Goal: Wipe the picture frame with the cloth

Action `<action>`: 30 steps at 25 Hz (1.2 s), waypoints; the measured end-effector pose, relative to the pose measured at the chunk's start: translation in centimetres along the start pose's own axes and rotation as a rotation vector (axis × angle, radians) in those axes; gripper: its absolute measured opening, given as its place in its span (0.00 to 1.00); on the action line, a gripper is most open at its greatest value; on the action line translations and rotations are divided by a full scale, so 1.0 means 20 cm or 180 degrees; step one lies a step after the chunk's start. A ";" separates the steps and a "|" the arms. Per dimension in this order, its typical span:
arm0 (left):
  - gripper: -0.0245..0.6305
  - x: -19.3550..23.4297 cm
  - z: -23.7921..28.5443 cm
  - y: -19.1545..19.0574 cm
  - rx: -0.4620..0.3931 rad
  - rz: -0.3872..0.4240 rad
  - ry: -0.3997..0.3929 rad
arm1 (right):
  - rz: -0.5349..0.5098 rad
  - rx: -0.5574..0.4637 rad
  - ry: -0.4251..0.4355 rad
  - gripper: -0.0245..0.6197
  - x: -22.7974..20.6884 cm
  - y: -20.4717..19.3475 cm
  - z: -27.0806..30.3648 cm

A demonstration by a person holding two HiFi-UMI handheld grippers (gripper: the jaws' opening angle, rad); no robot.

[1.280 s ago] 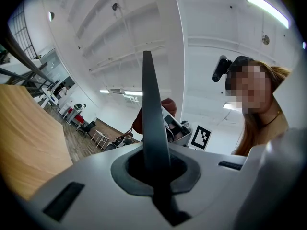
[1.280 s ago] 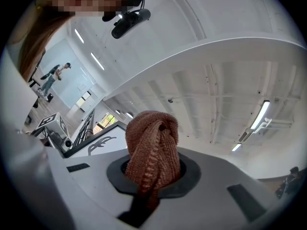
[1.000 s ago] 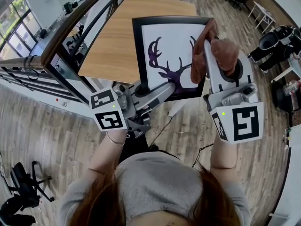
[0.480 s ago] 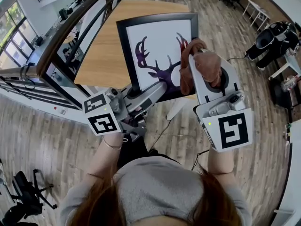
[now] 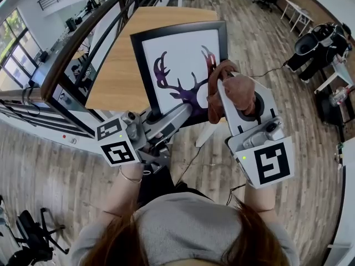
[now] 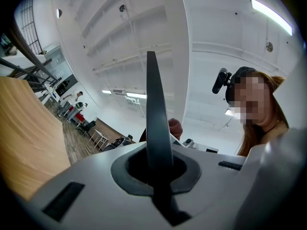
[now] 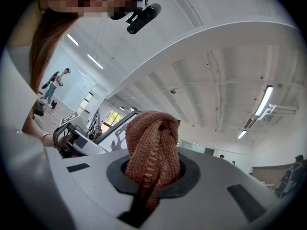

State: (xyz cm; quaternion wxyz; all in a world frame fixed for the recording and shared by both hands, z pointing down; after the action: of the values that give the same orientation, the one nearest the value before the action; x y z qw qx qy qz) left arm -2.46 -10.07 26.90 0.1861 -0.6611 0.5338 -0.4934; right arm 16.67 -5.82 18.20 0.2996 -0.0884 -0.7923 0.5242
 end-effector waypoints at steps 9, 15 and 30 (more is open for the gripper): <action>0.07 0.00 0.00 0.00 0.0011 0.0011 0.0029 | 0.0047 0.0098 0.0044 0.11 0.02 -0.05 -0.04; 0.07 0.01 0.00 0.00 -0.0004 0.0015 0.0039 | 0.0078 0.0137 0.0080 0.11 0.03 -0.07 -0.06; 0.07 0.00 0.00 0.00 -0.0020 0.0032 0.0061 | 0.0177 0.0226 0.0140 0.11 0.07 -0.13 -0.13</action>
State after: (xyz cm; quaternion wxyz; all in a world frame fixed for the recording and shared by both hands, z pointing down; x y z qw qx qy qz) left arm -2.52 -10.12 27.00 0.1814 -0.6542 0.5404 -0.4971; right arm 17.42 -4.32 21.74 0.3051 -0.1113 -0.7637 0.5580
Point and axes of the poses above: the fingertips, and each gripper's own axes: z forward along the fingers, x to its left, y out of its top, the point moved 10 cm from there along -z, backward along the fingers, and after that the axes turned 5 degrees about -x, right-handed, at the moved point
